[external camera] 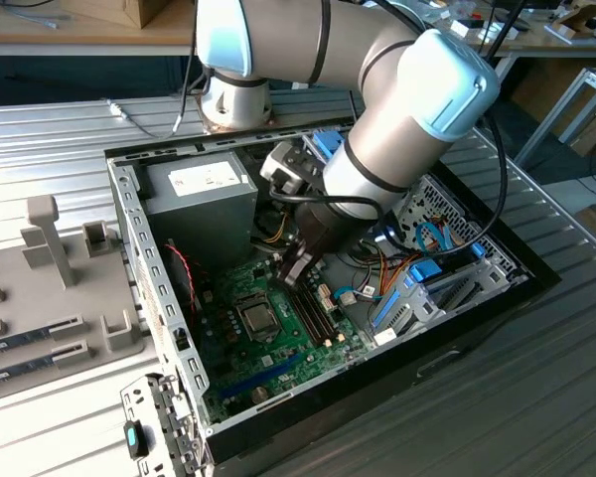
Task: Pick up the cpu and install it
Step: 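Install the first cpu locking lever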
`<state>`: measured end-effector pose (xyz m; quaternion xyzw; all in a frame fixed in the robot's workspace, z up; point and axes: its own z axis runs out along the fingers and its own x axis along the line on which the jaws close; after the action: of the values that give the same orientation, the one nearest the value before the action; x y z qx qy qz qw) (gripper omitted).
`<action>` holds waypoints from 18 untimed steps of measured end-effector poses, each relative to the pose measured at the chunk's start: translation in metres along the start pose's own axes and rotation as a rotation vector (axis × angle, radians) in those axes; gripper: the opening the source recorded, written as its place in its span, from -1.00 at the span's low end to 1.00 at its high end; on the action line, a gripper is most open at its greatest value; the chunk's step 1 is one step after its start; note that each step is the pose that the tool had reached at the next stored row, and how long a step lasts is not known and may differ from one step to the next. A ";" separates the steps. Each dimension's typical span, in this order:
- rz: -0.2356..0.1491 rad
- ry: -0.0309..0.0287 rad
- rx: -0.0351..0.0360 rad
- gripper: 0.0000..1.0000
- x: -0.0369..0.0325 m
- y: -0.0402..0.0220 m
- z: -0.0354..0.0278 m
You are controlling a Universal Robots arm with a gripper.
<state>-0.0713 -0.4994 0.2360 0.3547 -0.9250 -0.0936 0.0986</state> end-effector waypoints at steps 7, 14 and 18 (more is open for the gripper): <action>0.002 0.0145 -0.0106 -0.79 0.0010 -0.0092 0.0051; 0.004 0.0223 -0.0147 -0.79 -0.0004 -0.0132 0.0180; 0.004 0.0248 -0.0165 -0.79 -0.0008 -0.0148 0.0232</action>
<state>-0.0669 -0.5073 0.2099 0.3531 -0.9237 -0.0966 0.1131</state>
